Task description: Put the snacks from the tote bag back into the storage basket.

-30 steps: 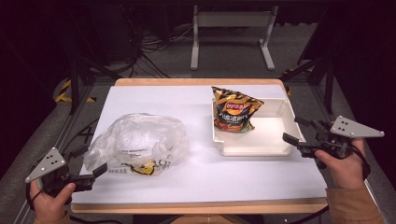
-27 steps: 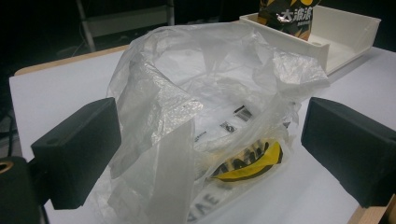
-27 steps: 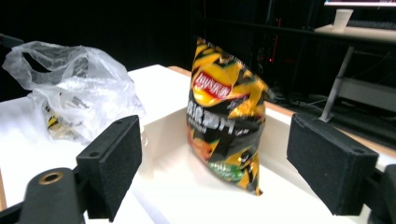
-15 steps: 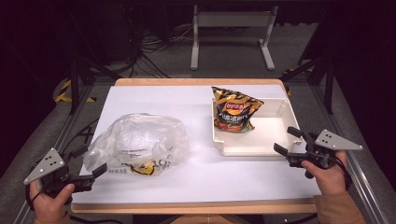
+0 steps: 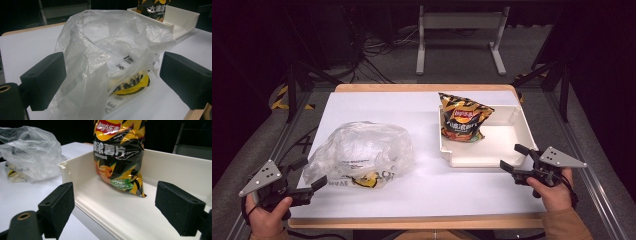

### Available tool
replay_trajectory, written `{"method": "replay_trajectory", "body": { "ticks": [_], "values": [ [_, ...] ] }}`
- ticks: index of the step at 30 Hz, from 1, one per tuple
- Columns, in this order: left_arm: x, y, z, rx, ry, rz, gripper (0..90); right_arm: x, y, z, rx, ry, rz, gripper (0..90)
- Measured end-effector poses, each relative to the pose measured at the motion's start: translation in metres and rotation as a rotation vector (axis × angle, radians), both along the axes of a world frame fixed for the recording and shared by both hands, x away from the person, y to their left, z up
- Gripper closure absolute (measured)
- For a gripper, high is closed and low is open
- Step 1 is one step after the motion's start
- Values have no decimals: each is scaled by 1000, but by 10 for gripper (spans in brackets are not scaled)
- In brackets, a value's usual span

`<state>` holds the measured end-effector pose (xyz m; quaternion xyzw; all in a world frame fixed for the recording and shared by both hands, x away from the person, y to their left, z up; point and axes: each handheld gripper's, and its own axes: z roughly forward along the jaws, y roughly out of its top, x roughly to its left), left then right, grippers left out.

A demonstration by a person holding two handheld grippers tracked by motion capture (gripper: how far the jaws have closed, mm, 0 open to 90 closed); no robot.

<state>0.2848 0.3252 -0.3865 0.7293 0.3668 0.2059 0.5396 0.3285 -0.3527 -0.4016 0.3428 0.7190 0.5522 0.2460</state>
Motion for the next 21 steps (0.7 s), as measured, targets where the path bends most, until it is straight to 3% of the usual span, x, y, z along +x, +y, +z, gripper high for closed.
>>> {"method": "replay_trajectory", "body": {
  "ticks": [4,5,8,21],
  "values": [
    [0,1,-1,4,3,1,73,-1,2,-8,-15,4,-22,170],
    [1,0,-2,14,8,2,73,-1,5,-14,-33,27,-23,170],
    [3,-2,-5,31,14,3,72,-1,6,-18,-39,40,-22,170],
    [5,-4,-7,51,11,-7,71,-1,1,-16,-36,34,-34,171]
  ]
}}
